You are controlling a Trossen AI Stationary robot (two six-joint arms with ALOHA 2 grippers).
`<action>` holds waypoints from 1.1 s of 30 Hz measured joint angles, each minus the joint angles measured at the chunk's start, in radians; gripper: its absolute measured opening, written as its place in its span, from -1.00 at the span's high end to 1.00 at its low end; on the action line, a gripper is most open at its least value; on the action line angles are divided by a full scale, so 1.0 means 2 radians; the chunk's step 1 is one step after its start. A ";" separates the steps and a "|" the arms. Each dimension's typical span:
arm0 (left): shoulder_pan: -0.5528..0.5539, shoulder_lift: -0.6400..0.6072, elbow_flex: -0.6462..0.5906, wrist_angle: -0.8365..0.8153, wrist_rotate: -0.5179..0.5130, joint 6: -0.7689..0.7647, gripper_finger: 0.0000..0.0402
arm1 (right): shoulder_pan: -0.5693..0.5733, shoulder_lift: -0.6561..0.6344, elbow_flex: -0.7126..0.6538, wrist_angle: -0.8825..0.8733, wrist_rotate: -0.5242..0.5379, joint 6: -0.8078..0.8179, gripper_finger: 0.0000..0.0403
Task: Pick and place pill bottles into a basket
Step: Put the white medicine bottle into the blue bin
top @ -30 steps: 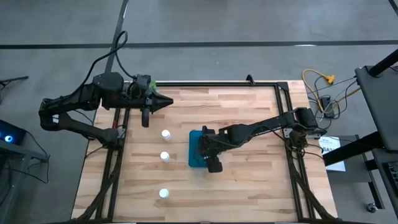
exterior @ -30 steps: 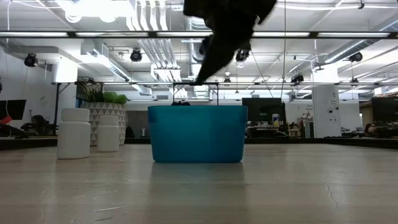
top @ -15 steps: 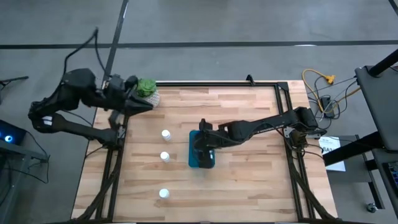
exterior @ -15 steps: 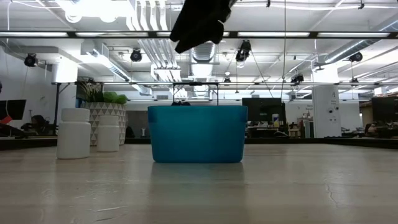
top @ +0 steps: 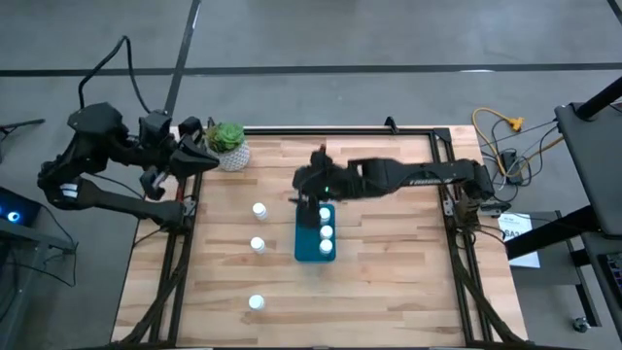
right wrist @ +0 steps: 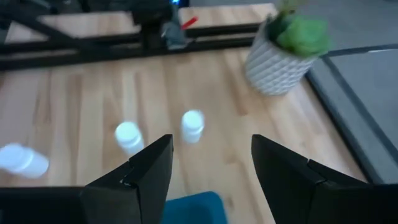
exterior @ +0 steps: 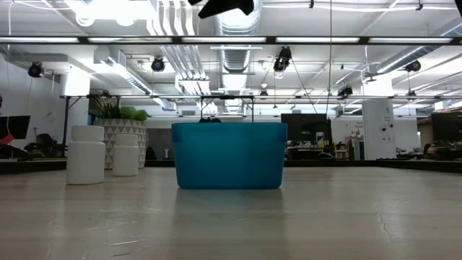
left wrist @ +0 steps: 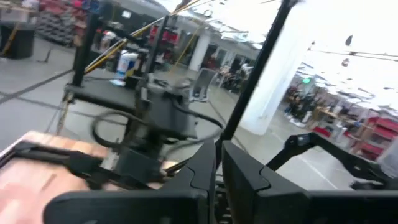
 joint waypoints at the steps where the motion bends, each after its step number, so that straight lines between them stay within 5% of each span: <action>1: 0.000 0.000 0.000 0.007 0.008 0.000 0.95 | -0.006 0.000 0.013 -0.010 0.000 -0.001 -0.04; 11: 0.000 0.010 0.000 0.114 0.061 0.001 0.95 | -0.062 -0.030 0.101 -0.092 -0.007 0.062 -0.04; 25: -0.006 0.036 0.000 0.223 0.129 -0.028 0.94 | -0.067 -0.107 0.109 0.027 -0.006 0.046 -0.04; 33: -0.006 0.043 0.000 0.228 0.149 -0.038 0.59 | -0.069 -0.115 0.108 0.010 -0.004 0.064 -0.04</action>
